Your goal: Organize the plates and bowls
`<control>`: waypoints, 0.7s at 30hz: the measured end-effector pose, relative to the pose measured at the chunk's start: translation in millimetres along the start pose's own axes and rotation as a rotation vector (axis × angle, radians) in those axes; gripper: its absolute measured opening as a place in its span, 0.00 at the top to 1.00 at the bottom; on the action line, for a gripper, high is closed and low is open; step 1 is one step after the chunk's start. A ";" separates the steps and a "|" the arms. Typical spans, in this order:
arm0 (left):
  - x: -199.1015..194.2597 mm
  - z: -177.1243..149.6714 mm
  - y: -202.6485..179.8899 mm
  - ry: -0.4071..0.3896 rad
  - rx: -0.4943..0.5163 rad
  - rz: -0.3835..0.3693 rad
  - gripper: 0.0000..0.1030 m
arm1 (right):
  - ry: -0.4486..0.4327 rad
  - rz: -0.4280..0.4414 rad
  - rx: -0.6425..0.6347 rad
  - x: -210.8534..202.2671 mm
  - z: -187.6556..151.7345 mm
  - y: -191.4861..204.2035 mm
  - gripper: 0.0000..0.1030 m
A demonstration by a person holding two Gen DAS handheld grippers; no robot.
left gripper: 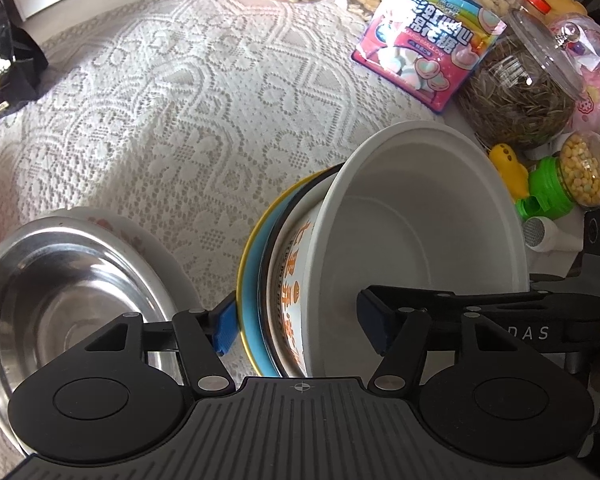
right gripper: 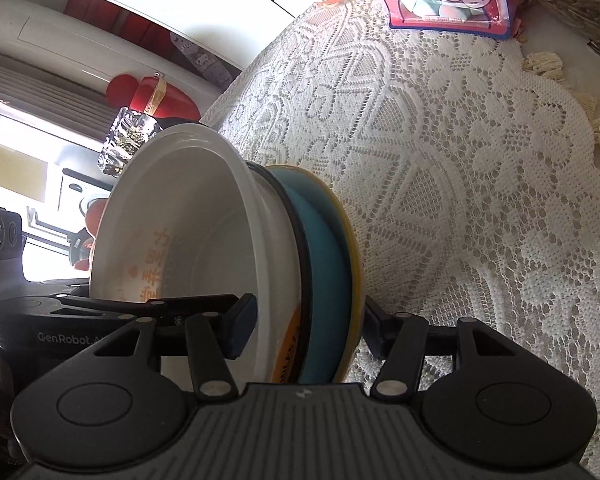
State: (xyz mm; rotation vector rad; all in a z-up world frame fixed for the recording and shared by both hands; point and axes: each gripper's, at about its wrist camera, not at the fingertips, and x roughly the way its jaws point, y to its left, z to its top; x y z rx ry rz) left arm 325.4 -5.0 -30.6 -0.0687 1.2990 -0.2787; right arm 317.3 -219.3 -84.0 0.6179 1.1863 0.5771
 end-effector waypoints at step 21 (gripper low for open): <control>-9.6 -5.1 7.4 -0.032 -0.035 -0.061 0.36 | 0.052 -0.109 0.000 0.2 0.8 21.3 0.47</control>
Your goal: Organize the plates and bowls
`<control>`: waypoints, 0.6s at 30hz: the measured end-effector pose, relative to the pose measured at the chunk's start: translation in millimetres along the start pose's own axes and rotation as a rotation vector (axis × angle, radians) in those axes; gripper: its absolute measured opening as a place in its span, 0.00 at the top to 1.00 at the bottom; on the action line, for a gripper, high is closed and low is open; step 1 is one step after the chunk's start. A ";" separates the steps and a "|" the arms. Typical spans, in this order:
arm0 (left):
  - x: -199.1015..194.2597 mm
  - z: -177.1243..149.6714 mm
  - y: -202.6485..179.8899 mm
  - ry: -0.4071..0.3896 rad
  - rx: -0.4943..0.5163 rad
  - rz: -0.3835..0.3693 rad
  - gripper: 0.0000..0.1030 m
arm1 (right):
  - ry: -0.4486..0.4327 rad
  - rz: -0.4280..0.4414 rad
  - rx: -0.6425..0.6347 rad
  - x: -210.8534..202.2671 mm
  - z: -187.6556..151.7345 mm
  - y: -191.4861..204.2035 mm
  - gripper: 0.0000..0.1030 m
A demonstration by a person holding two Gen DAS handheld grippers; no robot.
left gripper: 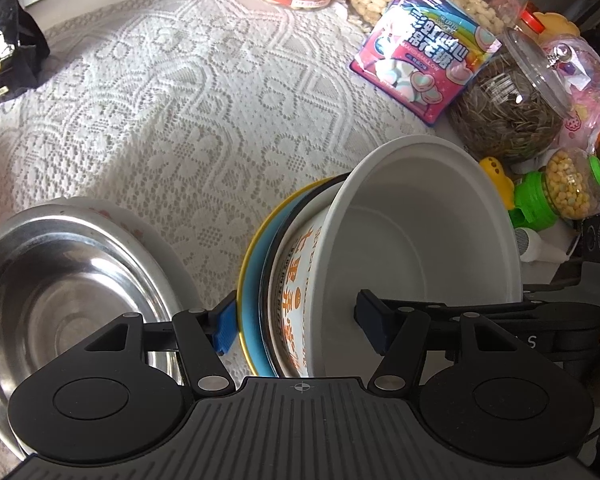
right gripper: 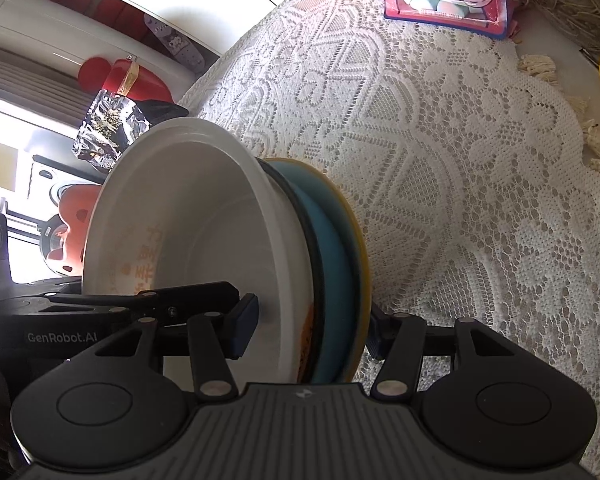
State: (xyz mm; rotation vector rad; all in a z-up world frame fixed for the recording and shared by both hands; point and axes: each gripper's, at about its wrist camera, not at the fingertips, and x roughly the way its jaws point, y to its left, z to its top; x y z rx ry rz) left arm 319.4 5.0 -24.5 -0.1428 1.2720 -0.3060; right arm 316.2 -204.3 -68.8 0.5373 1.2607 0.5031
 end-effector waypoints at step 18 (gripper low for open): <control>-33.9 -9.0 3.8 -0.067 0.001 -0.063 0.36 | -0.053 -0.060 -0.078 -25.9 -2.5 37.5 0.47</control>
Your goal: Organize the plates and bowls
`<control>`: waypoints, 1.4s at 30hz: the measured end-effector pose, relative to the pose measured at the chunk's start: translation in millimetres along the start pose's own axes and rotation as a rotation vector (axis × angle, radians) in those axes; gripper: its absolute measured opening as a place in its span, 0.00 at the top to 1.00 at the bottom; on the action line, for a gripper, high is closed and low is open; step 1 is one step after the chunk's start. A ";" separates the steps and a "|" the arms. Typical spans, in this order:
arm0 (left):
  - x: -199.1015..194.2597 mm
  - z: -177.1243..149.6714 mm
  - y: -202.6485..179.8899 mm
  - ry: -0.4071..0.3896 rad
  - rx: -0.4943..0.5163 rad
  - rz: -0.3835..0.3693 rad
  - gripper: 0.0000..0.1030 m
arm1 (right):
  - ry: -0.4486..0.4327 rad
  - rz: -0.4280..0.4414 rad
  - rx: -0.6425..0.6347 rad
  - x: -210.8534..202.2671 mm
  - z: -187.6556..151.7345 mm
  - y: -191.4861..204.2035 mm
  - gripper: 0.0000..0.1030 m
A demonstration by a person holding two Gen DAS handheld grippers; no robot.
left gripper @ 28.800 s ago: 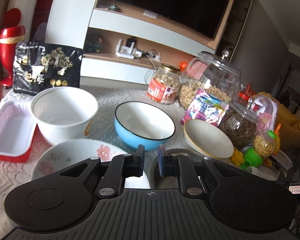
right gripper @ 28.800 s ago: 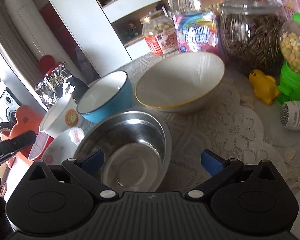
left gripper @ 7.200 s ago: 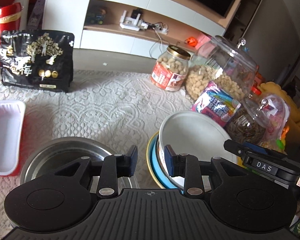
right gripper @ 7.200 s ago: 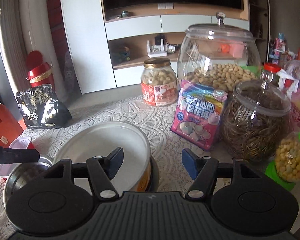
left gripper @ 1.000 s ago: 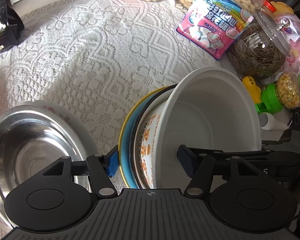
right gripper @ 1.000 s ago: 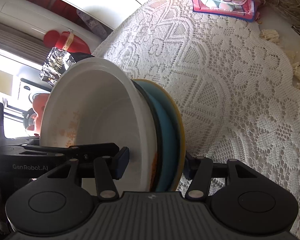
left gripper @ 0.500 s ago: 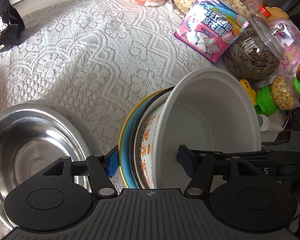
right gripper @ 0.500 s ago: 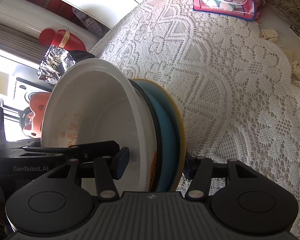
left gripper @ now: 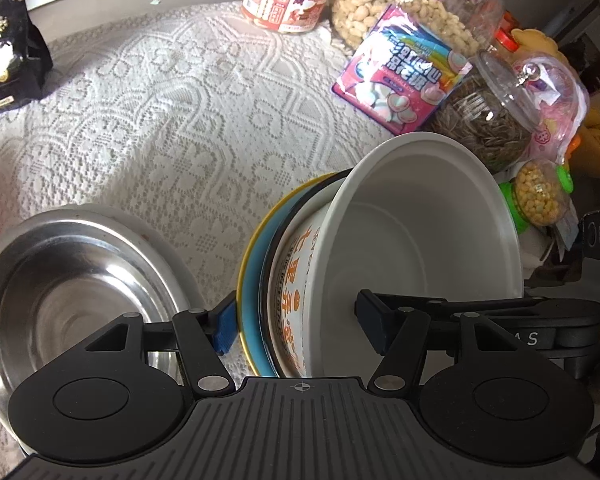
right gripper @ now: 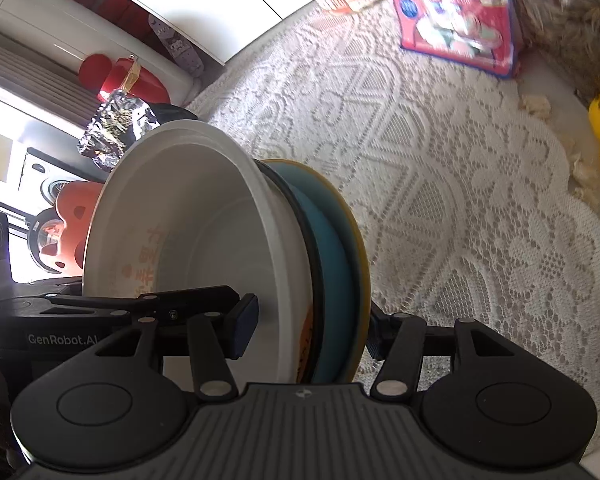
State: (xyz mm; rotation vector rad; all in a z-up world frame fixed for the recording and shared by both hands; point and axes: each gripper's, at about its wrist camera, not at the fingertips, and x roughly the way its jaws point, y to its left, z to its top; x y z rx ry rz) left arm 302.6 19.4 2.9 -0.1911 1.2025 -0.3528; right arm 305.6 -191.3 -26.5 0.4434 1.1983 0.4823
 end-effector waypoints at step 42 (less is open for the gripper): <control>-70.1 -82.4 181.7 -0.193 -0.246 0.004 0.64 | 0.236 -0.064 -0.283 114.7 12.4 159.1 0.46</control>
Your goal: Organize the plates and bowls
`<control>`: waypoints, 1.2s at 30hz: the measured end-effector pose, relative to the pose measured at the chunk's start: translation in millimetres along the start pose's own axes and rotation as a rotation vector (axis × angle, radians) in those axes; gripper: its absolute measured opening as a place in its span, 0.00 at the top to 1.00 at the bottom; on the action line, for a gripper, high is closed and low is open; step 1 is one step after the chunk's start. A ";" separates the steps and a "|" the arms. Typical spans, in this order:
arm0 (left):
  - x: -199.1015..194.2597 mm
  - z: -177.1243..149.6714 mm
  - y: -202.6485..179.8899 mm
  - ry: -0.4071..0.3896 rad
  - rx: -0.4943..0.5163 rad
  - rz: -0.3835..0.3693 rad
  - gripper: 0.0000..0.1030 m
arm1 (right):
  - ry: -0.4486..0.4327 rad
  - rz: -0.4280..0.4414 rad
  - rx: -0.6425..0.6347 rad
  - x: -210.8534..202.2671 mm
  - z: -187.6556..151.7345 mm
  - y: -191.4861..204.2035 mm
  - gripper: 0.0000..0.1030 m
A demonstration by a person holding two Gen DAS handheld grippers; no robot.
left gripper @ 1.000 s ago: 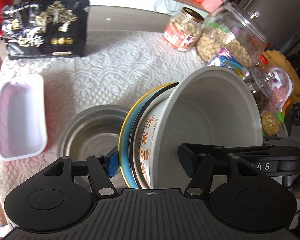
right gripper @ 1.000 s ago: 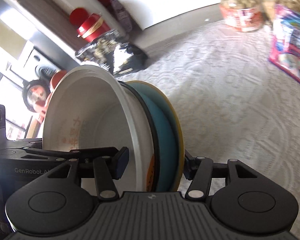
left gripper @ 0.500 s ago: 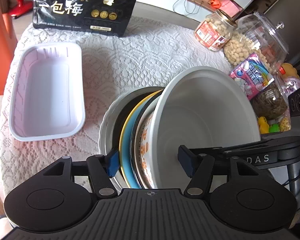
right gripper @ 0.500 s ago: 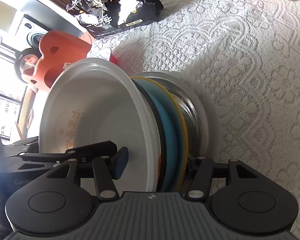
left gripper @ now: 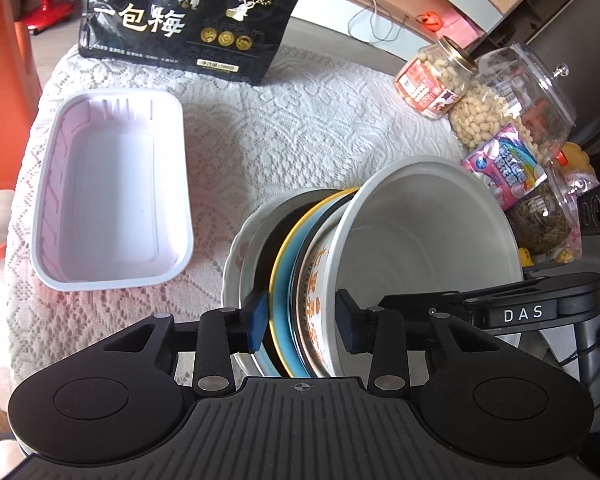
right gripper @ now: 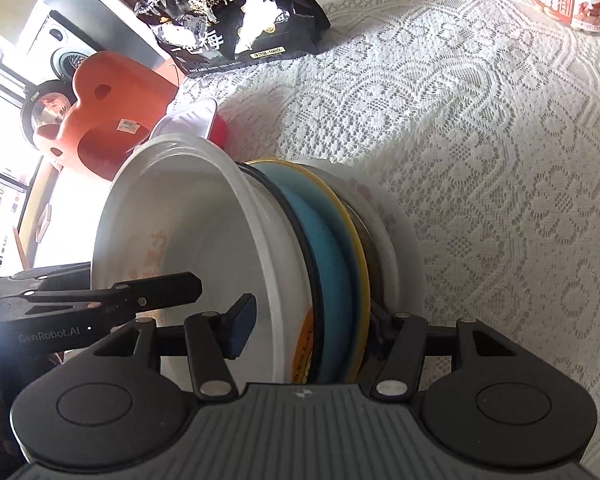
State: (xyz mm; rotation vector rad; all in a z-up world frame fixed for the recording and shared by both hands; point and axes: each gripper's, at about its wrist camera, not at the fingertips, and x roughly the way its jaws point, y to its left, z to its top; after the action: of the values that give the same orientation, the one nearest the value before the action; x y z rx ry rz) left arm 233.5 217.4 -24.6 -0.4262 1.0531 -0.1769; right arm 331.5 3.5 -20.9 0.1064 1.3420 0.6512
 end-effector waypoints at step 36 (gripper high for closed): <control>-73.9 46.5 102.6 -0.356 -0.184 0.209 0.67 | -0.440 -0.293 -0.382 -76.5 32.0 139.1 0.22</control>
State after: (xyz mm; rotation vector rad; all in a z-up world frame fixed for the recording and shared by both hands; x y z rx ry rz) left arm 231.6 347.3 11.1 -0.4895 0.7577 0.1793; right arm 302.8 89.2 113.6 -0.2409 0.7737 0.5812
